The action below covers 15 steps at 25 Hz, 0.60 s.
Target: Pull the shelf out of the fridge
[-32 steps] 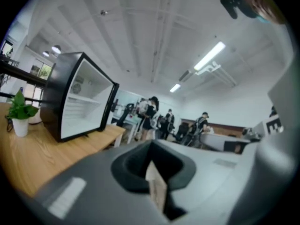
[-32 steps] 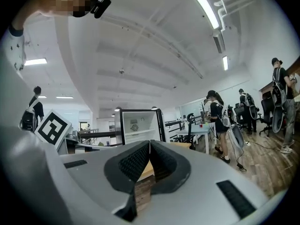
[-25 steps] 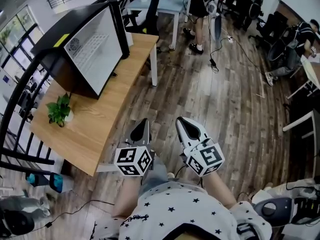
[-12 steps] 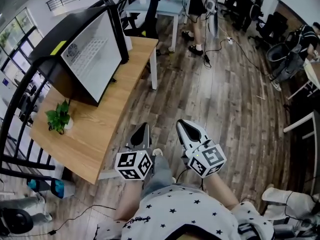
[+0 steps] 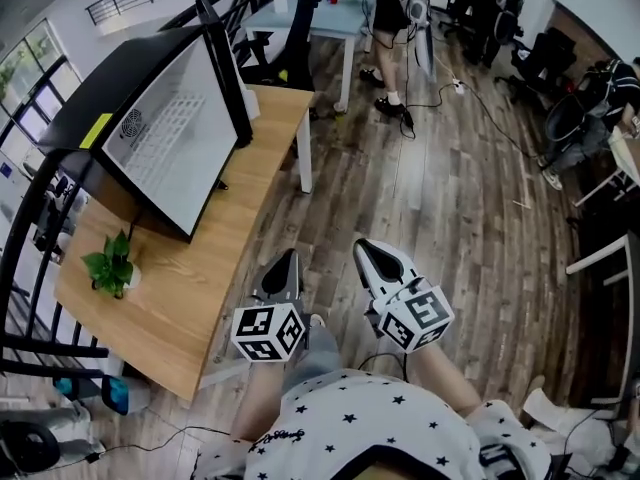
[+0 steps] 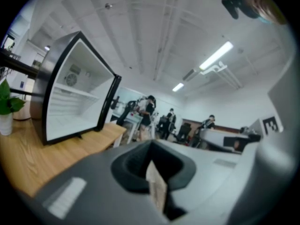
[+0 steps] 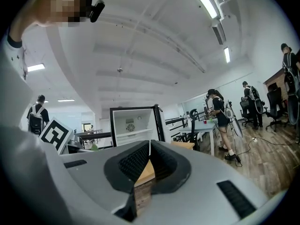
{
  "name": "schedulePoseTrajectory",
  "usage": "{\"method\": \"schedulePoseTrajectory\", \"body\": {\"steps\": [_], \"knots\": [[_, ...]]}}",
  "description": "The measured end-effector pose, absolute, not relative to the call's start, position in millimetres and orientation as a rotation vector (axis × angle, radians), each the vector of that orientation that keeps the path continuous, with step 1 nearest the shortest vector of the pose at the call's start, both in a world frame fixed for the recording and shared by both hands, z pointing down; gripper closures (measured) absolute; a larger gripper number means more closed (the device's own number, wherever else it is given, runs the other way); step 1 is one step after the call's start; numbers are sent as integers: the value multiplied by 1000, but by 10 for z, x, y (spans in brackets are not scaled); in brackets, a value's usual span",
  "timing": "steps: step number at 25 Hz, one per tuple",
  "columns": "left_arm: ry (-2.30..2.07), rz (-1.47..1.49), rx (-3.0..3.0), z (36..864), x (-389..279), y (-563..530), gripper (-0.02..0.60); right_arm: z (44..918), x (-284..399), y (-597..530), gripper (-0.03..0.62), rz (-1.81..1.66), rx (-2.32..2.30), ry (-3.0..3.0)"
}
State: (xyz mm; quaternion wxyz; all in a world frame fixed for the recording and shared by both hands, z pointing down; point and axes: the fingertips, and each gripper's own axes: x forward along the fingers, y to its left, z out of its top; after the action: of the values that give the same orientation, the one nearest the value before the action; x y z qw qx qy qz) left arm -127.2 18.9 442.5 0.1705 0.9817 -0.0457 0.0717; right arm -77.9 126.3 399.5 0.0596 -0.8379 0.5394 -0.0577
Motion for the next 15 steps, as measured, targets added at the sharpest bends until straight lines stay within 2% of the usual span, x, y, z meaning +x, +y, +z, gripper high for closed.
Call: {"method": "schedulePoseTrajectory", "body": {"steps": [15], "knots": [[-120,239,2793,4315,-345,-462,577,3771,182,463,571,-184,-2480,1645]]}}
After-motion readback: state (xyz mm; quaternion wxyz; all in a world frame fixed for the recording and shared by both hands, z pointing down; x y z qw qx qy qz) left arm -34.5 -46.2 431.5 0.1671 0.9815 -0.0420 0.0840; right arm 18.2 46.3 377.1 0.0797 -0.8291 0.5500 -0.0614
